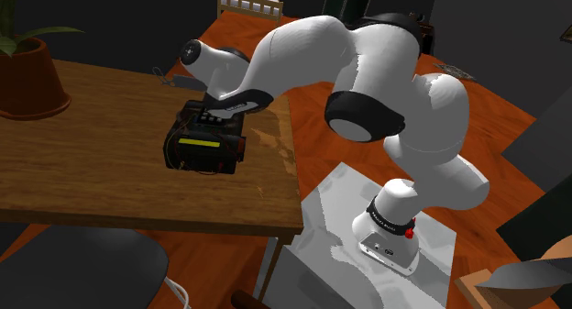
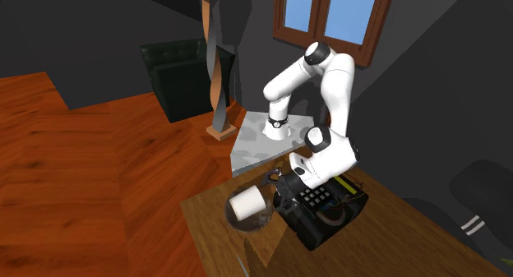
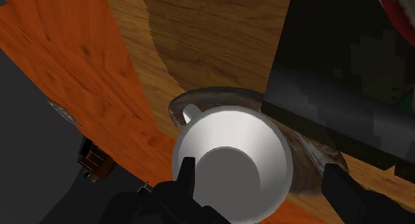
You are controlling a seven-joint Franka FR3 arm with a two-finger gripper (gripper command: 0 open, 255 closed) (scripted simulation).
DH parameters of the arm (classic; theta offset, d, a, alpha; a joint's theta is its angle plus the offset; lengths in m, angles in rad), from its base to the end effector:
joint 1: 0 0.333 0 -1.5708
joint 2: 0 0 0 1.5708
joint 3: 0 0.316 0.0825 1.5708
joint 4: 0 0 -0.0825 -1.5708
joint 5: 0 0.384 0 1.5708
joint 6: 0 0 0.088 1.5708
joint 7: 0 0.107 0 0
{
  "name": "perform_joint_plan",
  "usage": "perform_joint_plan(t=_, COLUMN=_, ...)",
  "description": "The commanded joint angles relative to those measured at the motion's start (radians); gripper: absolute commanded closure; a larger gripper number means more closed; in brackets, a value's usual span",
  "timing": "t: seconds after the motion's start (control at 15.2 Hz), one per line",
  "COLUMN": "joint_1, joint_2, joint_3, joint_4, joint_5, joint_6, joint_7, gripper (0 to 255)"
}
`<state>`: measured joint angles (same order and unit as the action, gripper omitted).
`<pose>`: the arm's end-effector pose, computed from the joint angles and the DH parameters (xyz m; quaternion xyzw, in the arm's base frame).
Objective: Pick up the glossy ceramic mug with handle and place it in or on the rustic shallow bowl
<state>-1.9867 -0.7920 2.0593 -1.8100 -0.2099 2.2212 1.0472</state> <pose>0.6344 0.1201 0.3078 0.8575 -0.3097 0.2145 0.3502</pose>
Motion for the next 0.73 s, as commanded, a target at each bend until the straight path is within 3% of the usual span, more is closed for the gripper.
perform_joint_plan(t=0.0, joint_1=0.03, joint_2=0.016, joint_3=-0.007, joint_4=0.017, joint_5=-0.003, joint_6=-0.041, joint_7=0.0, gripper=0)
perform_joint_plan(t=0.13, joint_1=0.062, joint_2=0.033, joint_3=-0.018, joint_4=0.039, joint_5=-0.006, joint_6=-0.092, joint_7=0.003, gripper=0)
perform_joint_plan(t=0.66, joint_1=0.062, joint_2=0.033, joint_3=-0.018, joint_4=0.039, joint_5=-0.006, joint_6=-0.092, joint_7=0.003, gripper=0)
